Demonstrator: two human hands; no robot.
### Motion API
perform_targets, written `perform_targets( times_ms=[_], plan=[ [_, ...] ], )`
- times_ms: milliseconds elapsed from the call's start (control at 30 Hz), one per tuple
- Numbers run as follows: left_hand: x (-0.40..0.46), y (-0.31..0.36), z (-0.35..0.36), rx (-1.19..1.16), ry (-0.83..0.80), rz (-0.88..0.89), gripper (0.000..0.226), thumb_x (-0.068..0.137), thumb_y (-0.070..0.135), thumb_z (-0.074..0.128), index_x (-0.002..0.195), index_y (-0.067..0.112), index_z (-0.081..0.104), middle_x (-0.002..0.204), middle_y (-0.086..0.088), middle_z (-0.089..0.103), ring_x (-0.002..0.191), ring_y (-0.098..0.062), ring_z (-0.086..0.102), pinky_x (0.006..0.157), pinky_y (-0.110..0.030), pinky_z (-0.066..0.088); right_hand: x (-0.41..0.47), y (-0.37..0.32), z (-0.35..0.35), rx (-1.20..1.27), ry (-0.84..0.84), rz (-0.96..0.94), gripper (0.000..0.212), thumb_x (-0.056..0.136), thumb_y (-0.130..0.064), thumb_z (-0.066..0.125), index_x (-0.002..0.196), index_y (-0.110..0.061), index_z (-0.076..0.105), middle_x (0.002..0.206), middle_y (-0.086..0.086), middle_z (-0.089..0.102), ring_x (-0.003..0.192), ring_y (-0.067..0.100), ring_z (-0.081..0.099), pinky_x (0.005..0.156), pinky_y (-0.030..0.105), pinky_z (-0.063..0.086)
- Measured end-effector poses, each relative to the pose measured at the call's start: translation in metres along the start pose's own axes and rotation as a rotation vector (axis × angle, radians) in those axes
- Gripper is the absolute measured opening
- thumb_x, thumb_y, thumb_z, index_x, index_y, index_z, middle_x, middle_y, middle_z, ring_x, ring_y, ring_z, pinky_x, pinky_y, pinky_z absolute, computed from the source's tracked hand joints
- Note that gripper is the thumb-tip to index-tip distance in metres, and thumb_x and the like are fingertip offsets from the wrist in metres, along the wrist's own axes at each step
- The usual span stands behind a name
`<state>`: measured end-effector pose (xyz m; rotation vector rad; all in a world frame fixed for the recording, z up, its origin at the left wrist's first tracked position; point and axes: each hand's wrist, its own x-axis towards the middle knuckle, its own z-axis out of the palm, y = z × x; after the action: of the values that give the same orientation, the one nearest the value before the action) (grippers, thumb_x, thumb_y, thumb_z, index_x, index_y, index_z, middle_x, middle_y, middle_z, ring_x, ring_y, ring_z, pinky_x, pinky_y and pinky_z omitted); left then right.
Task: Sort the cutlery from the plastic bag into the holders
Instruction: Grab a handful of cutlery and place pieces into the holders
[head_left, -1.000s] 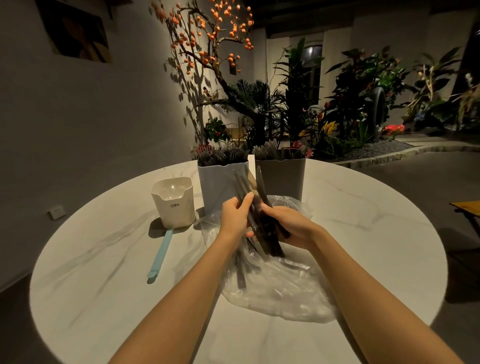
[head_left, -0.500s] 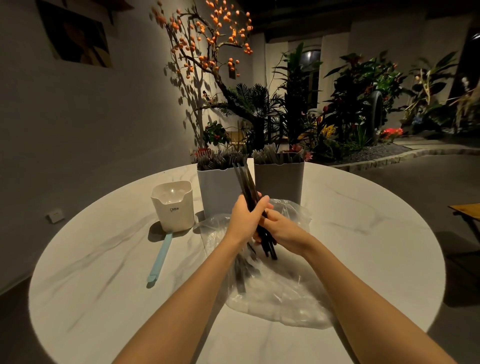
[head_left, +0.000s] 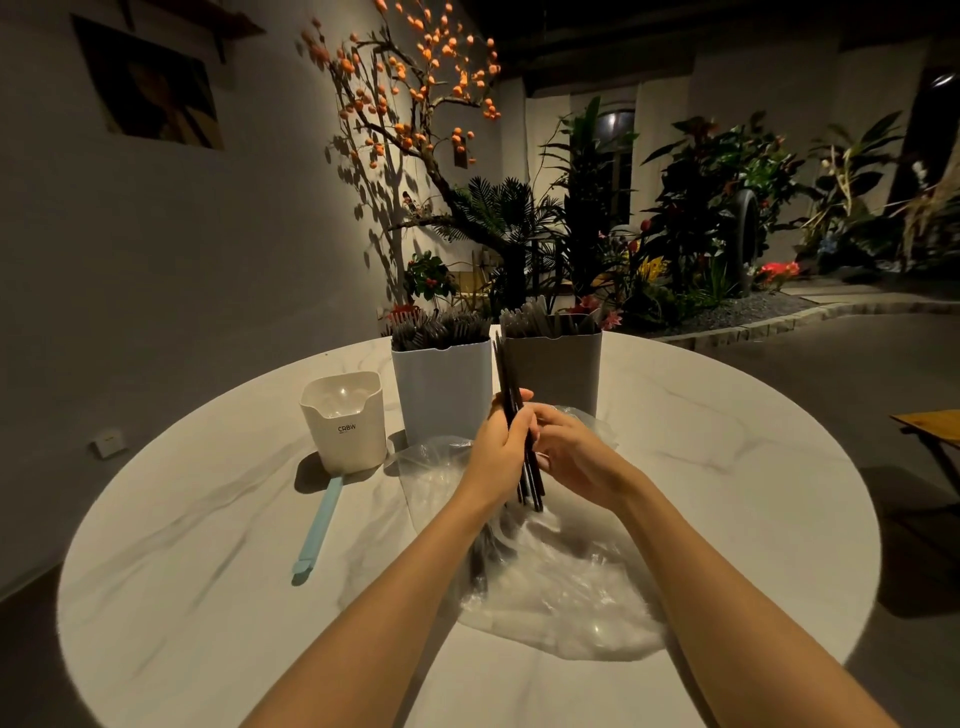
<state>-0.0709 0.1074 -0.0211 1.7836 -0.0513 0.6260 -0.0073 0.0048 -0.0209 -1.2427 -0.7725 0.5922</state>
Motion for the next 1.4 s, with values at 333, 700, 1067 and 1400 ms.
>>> perform_targets(
  times_ms=[333,700,1067,1400],
  plan=[
    [-0.012,-0.003,0.007,-0.014,-0.13,-0.013,0.011,0.104,0.023,0.038,0.105,0.029,0.046,0.095,-0.004,0.059,0.088,-0.012,0.063,0.071,-0.011,0.05,-0.007,-0.011,-0.003,-0.065,0.035,-0.088,0.034,0.089,-0.035,0.053,0.117,-0.02,0.063,0.123,0.012,0.063,0.102,0.03,0.054,0.072,0.028,0.047],
    [-0.007,-0.001,0.001,0.005,-0.302,-0.257,0.014,0.102,0.025,0.042,0.108,0.021,0.054,0.096,-0.001,0.067,0.085,-0.012,0.067,0.08,-0.025,0.054,-0.002,-0.018,-0.001,-0.209,0.089,-0.105,0.014,0.093,-0.018,0.058,0.104,-0.01,0.062,0.107,0.008,0.072,0.102,0.02,0.069,0.092,0.035,0.054],
    [0.0,-0.008,0.014,0.06,-0.28,-0.333,0.013,0.102,0.01,0.042,0.11,0.015,0.05,0.08,-0.003,0.052,0.07,-0.013,0.048,0.069,-0.022,0.05,0.007,-0.028,-0.005,-0.384,0.084,-0.037,0.034,0.095,-0.031,0.055,0.102,0.001,0.062,0.098,0.01,0.074,0.095,0.021,0.069,0.091,0.039,0.054],
    [0.038,0.005,0.014,0.229,-0.154,-0.347,0.025,0.092,0.028,0.064,0.083,0.008,0.052,0.058,-0.002,0.042,0.046,-0.012,0.039,0.045,-0.023,0.036,0.018,-0.066,-0.007,-0.28,0.298,-0.077,0.046,0.104,-0.033,0.034,0.079,-0.01,0.064,0.085,0.011,0.07,0.085,0.022,0.067,0.084,0.03,0.052]
  ],
)
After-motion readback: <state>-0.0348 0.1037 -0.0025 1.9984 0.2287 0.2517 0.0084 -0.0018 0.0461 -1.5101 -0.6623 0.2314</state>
